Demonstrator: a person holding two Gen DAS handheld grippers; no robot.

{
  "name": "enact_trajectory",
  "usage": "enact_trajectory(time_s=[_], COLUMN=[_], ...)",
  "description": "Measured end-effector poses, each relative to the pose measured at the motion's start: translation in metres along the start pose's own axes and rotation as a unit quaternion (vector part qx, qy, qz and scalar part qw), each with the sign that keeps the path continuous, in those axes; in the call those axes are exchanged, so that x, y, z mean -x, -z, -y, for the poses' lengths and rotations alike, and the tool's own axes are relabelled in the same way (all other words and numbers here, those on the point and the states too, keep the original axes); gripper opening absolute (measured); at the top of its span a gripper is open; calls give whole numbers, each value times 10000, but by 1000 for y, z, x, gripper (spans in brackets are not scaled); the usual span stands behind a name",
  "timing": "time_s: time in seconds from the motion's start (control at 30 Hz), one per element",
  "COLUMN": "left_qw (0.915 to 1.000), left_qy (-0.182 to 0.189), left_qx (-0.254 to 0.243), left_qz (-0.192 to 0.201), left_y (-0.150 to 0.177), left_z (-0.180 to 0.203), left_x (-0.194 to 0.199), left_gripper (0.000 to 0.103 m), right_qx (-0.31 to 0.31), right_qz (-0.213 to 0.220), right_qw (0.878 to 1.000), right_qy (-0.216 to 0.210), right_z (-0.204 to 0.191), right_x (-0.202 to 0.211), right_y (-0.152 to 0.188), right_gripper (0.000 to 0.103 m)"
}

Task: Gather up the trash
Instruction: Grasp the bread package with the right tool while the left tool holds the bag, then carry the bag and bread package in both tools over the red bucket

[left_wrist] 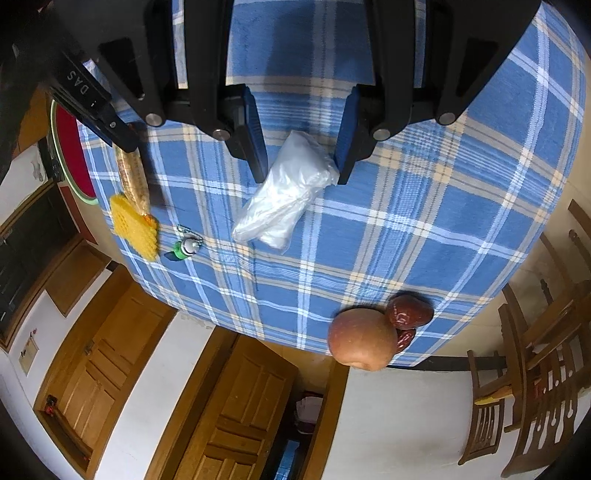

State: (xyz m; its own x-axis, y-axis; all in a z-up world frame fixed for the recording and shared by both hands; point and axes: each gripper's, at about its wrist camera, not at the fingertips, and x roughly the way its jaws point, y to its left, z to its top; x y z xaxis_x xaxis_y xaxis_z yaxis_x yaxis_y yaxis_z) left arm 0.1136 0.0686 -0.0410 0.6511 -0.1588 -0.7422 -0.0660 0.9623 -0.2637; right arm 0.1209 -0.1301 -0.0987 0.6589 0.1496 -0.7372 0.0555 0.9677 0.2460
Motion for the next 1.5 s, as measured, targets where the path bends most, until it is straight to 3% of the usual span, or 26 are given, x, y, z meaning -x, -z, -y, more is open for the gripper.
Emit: enact_trajectory(time_s=[0.6, 1.1, 1.5], left_qw=[9961, 9832, 9738], left_qy=[657, 1345, 1605], left_qx=[-548, -1177, -1521], left_qz=[-213, -355, -537], left_y=[11, 15, 19], left_z=[70, 159, 216], left_x=[6, 2, -15], left_gripper=[36, 36, 36], right_qx=[-549, -1212, -1579], right_qz=[620, 1045, 1009], right_qw=[9964, 9849, 9778], right_qy=[159, 655, 939], right_z=[67, 148, 202], right_x=[67, 106, 105], right_y=[9, 14, 16], right_gripper=[44, 44, 44])
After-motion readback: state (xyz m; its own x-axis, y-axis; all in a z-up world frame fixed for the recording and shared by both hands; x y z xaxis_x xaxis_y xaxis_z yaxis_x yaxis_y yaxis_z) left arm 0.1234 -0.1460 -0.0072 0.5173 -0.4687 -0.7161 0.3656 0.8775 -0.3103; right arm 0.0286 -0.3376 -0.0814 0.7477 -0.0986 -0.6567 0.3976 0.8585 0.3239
